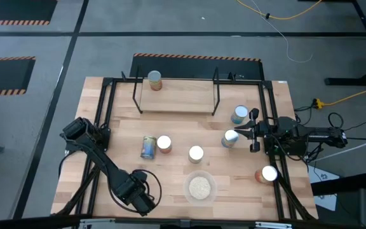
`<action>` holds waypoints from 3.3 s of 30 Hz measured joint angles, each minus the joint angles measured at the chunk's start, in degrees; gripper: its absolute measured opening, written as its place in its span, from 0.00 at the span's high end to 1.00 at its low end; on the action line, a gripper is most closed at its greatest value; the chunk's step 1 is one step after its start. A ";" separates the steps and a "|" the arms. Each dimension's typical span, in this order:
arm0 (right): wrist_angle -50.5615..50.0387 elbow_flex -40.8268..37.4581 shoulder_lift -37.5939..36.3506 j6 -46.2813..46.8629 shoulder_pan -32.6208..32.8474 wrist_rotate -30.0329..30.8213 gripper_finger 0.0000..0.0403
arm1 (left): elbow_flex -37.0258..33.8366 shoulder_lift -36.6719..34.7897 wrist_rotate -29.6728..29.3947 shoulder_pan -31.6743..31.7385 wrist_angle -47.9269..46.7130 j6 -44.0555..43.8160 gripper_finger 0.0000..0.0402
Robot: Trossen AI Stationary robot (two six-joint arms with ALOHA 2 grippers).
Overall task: Pick and place cans onto a shelf
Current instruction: Put the canned carrots on the shelf
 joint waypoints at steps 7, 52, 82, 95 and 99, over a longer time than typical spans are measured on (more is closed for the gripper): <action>0.02 -0.02 0.00 0.02 0.02 0.02 0.89 | 1.99 -0.02 -0.47 1.48 -0.29 5.84 1.00; 0.01 -0.02 0.00 0.01 0.02 0.02 0.89 | 38.11 -0.24 -17.35 31.77 -19.13 78.68 1.00; 0.00 -0.02 0.00 0.02 0.02 0.02 0.89 | 33.73 -0.26 -22.66 65.12 -22.78 108.56 1.00; 0.01 -0.02 0.00 0.01 0.01 0.02 0.89 | 20.32 -0.22 -22.52 69.05 -21.61 111.14 1.00; 0.02 -0.02 0.00 0.02 0.00 0.02 0.89 | 18.11 -0.19 -22.54 69.02 -19.87 112.96 1.00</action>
